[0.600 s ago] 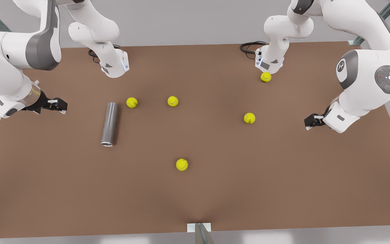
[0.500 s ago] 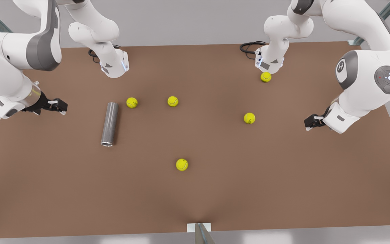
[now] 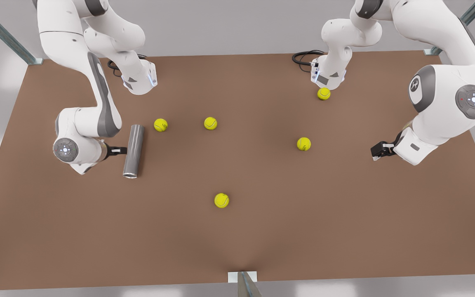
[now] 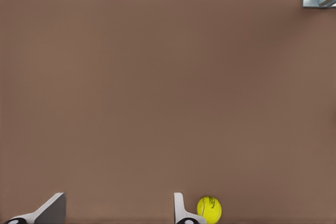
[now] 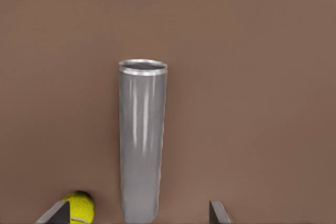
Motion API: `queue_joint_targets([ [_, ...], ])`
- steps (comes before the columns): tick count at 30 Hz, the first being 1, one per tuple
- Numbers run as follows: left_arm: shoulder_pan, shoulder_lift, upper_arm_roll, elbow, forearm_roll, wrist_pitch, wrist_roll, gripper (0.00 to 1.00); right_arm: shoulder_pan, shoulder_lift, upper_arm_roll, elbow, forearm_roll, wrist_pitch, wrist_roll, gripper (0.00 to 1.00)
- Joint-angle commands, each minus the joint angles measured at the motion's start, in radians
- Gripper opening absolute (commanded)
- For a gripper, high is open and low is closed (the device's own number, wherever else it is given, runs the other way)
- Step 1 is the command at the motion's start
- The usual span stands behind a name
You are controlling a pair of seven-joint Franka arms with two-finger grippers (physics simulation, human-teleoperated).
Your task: Put the tennis tube upright
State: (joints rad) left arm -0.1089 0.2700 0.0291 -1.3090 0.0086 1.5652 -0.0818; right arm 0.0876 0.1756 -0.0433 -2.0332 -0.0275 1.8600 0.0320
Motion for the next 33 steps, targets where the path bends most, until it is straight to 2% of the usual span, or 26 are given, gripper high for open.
queue_joint_targets([
  [1, 0.000, 0.000, 0.000, 0.000, 0.001, -0.005, -0.007, 1.00, 0.018, -0.002, 0.000, -0.050, 0.009, 0.318, 0.144, 1.00],
  [2, 0.000, 0.000, 0.000, 0.000, 0.001, -0.005, -0.007, 1.00, 0.034, 0.012, -0.001, -0.058, 0.009, 0.332, 0.180, 1.00],
  [6, 0.000, 0.006, 0.000, 0.000, 0.001, -0.005, -0.007, 1.00, 0.054, 0.015, 0.000, -0.242, 0.009, 0.633, 0.186, 1.00],
  [9, 0.000, 0.008, -0.002, 0.000, -0.001, -0.005, -0.007, 1.00, 0.054, -0.047, 0.000, -0.363, 0.008, 0.737, 0.186, 1.00],
  [12, 0.000, 0.009, -0.002, -0.001, -0.002, -0.005, -0.006, 1.00, 0.054, -0.137, 0.000, -0.464, 0.008, 0.755, 0.186, 1.00],
  [17, 0.000, 0.012, 0.000, 0.000, -0.006, -0.005, -0.007, 1.00, 0.055, -0.128, 0.000, -0.617, 0.006, 0.959, 0.183, 1.00],
  [33, 0.002, 0.015, 0.000, 0.000, -0.010, -0.005, -0.007, 1.00, 0.032, -0.010, -0.001, -0.633, 0.006, 0.921, 0.178, 1.00],
])
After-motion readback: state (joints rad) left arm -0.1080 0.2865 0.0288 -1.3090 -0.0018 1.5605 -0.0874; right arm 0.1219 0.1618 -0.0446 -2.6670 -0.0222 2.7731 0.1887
